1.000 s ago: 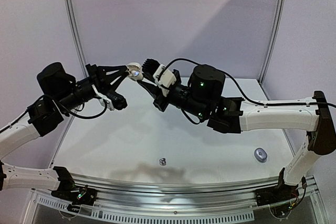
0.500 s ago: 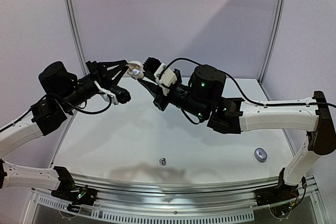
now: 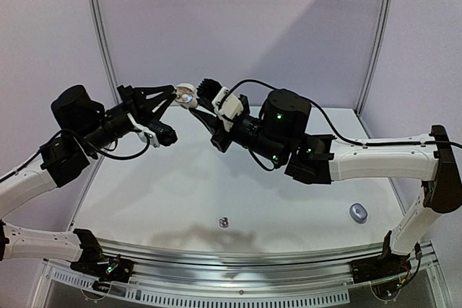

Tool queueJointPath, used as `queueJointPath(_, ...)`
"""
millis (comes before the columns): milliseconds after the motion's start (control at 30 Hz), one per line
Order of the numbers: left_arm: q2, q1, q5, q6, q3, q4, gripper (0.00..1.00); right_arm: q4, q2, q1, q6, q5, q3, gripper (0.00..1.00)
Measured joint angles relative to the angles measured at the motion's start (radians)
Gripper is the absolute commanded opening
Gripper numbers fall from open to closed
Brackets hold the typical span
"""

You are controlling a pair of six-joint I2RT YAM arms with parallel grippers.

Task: Insert the wireless bluetooth earbuds into the charging case
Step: Reset both arms

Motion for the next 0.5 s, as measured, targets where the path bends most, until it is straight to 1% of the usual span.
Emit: queueJointPath(500,0.001,0.0,0.013,-0.004,0.008,-0.03,0.0,0.01,0.0,0.0,0.0,-0.026,-0.007,0.0)
